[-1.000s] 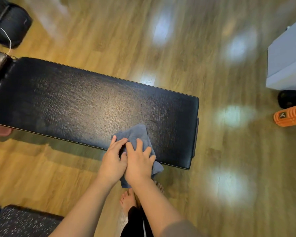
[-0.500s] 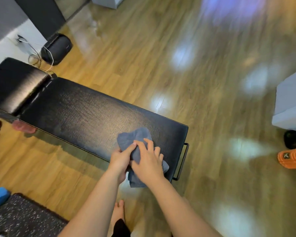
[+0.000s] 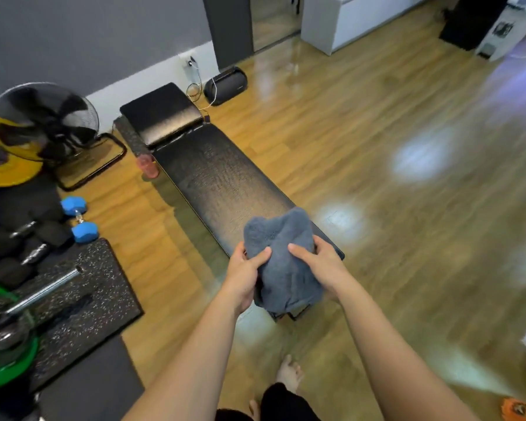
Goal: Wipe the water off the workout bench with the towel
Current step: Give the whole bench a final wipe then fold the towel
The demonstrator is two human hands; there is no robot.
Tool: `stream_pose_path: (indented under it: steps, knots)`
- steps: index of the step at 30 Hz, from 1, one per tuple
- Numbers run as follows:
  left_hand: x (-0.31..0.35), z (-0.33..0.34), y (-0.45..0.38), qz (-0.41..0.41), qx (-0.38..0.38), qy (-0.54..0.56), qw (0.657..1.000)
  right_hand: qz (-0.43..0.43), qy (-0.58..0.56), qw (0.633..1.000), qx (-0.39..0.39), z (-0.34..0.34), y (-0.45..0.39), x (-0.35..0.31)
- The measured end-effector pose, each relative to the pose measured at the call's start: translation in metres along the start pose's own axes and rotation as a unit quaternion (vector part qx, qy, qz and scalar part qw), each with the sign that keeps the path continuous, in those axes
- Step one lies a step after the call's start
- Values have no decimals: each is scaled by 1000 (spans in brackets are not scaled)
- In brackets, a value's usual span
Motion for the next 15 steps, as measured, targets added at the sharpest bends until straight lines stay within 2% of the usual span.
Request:
stream_pose_path:
  steps: [2,4,6,8,11,15]
  knots:
    - [14,9,11,26,-7,10,1000,-56,1,998,4,-5,14,-25]
    - [23,17,21,55,-14,3,998,-131,73,987,55,-14,32,-56]
    - [31,24,35,90,-12,-8,996,-200,180,959,90,-15,51,-82]
    - [34,24,56,123,15,-10,992,-268,282,915,102,-10,72,-100]
    - [32,20,85,158,48,-21,986,-367,371,848,93,-1,112,-125]
    - [38,21,117,204,112,-111,966,-448,409,795,9,2,145,-147]
Point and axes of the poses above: each hand's wrist, its own y-axis away from the middle knuckle, its own z-axis out of the palm, x = y × z, the point moved 8 cm from there along -y, towards the middle knuckle, and after that the axes turned 5 degrees about -x, right-handed, at the moved point
